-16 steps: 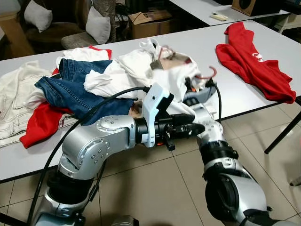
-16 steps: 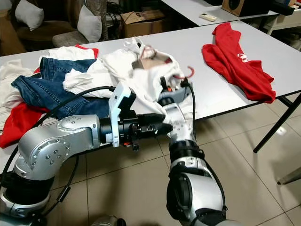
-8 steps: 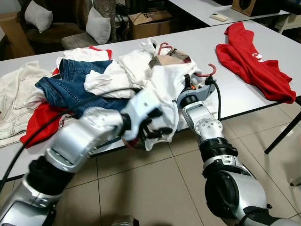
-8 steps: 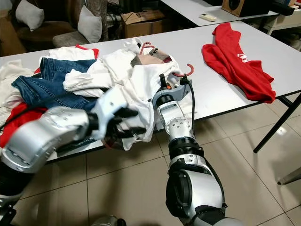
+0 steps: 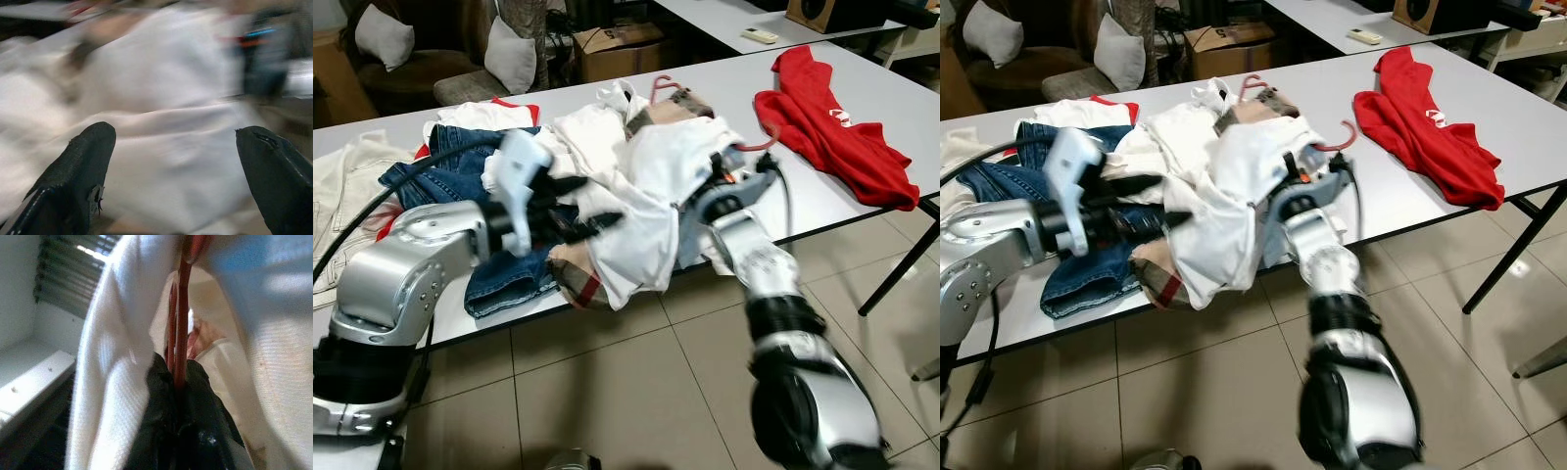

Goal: Hang hanger

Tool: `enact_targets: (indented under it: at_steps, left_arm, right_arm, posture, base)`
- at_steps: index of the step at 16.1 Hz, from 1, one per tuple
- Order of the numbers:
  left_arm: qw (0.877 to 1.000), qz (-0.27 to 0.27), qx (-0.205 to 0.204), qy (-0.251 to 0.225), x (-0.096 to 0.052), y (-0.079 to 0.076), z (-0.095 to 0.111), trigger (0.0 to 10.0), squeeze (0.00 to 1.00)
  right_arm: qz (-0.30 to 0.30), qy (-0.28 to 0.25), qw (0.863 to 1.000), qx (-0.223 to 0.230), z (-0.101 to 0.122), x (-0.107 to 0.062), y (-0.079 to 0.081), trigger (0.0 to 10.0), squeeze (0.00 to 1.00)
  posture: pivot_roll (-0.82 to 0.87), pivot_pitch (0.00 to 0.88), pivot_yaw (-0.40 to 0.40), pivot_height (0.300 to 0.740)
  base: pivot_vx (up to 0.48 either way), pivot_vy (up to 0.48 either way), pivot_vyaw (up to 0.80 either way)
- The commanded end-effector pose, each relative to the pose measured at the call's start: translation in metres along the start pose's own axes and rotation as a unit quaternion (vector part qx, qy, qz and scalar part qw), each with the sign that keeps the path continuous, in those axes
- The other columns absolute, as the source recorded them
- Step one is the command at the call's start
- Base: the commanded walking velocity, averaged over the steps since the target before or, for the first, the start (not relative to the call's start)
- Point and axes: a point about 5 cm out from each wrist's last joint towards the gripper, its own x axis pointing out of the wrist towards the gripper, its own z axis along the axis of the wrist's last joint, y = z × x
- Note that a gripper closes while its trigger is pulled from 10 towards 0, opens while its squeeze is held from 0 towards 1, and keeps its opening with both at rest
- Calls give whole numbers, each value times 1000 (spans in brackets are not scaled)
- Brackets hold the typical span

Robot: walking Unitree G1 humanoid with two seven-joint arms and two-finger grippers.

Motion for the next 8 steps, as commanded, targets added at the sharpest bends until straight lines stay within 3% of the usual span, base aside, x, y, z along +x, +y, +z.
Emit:
enact_targets:
  at_steps: [1, 4, 8]
  left_arm:
    - [998, 57, -12, 13, -5, 9, -15, 10000, 1000]
    - [997, 67, -29, 5, -1, 2, -27, 10000, 949]
    - [995, 85, -48, 2, 9, -4, -43, 10000, 945]
  right_arm:
    - [32, 2, 999, -11, 8, -4, 9, 10000, 0]
    - [59, 16, 998, -6, 10, -16, 11, 10000, 0]
    - [110, 37, 993, 25, 6, -34, 19, 10000, 0]
  posture:
    - [-26, 0, 91, 740]
    - [-39, 0, 98, 740]
    - [-44, 0, 99, 740]
  base:
    - [0, 0, 0]
    - [0, 0, 0]
    - [0, 0, 645]
